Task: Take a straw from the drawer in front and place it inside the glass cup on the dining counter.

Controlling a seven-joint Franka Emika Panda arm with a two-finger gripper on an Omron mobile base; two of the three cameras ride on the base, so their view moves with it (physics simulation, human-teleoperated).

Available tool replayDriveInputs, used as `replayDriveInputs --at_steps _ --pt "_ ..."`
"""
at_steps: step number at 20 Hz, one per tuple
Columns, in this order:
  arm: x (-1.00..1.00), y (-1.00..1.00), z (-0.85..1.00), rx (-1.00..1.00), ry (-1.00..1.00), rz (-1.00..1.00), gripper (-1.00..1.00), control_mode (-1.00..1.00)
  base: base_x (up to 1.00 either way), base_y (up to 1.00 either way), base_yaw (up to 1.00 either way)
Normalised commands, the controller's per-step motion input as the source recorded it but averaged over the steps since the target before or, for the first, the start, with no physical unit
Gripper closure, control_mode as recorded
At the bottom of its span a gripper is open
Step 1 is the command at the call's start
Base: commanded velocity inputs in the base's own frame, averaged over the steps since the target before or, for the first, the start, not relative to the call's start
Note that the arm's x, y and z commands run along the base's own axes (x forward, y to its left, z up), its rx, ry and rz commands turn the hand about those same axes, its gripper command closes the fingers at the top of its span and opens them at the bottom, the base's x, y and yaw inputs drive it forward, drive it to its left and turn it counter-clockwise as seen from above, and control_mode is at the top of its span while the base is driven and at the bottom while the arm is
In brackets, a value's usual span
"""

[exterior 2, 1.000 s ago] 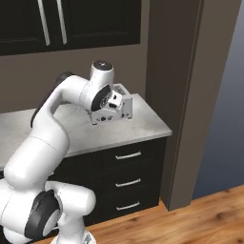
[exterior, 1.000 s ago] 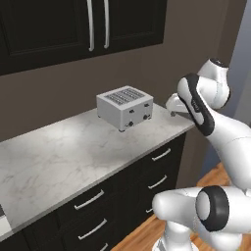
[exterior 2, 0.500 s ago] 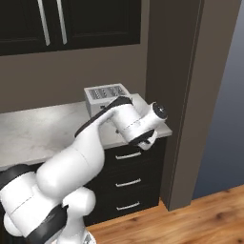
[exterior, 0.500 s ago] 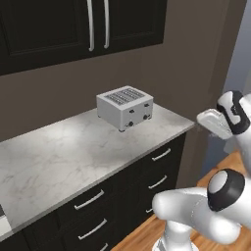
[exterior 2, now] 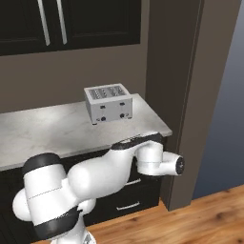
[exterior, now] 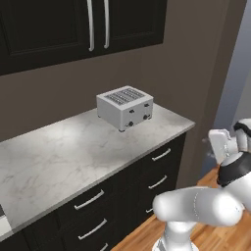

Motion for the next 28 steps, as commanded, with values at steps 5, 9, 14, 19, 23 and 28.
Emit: replayDriveInputs --at_steps 5,9,14,19,23,28 --pt "0.12 -0.06 -0.59 0.41 -0.01 -0.06 -1.0 -1.0 0.0 0.0 0.0" --pt "0.06 0.0 -0.36 0.14 -0.09 -0.04 -1.0 -1.0 0.0 0.0 0.0" --pt "0.28 0.0 -0.25 0.0 -0.03 -0.03 -1.0 -1.0 0.0 0.0 0.0" --pt "0.4 0.02 -0.22 -0.06 0.0 0.0 -1.0 -1.0 0.0 0.0 0.0" --pt "0.38 0.16 -0.34 -0.04 0.0 0.0 -1.0 -1.0 0.0 0.0 0.0" --pt "0.13 0.35 -0.27 0.0 -0.02 -0.01 -1.0 -1.0 0.0 0.0 0.0"
